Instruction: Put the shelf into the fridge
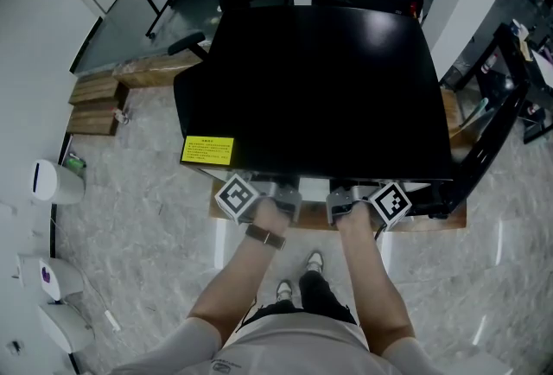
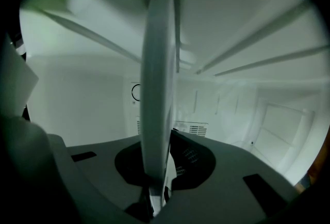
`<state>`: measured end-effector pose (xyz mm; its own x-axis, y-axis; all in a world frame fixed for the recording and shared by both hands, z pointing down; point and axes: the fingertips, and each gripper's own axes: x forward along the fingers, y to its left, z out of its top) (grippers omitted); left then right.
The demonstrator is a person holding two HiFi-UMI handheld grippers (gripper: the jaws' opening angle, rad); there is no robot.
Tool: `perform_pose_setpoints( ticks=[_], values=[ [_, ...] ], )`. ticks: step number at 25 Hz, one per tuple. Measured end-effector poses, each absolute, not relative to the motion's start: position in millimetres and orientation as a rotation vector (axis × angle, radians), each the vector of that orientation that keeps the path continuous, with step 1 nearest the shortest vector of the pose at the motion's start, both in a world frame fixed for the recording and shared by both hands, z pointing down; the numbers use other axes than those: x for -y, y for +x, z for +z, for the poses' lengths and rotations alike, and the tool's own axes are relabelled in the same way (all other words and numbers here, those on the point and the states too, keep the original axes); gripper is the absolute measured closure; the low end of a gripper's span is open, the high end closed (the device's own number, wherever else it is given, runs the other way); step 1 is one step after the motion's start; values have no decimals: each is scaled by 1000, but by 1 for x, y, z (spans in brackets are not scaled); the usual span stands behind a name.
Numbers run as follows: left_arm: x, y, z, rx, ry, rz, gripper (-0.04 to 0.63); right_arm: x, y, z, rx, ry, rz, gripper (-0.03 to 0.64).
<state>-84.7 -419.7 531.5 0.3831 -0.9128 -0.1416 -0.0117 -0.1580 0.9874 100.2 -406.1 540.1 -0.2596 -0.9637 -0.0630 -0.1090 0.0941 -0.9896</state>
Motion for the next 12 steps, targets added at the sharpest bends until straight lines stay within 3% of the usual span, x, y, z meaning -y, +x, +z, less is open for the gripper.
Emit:
perform_pose_setpoints(
  ticks=[12],
  values=[
    [393,-80,526,837,1511,-1003,555,375,101,536,-1491,-1055,-1274,568]
  ],
)
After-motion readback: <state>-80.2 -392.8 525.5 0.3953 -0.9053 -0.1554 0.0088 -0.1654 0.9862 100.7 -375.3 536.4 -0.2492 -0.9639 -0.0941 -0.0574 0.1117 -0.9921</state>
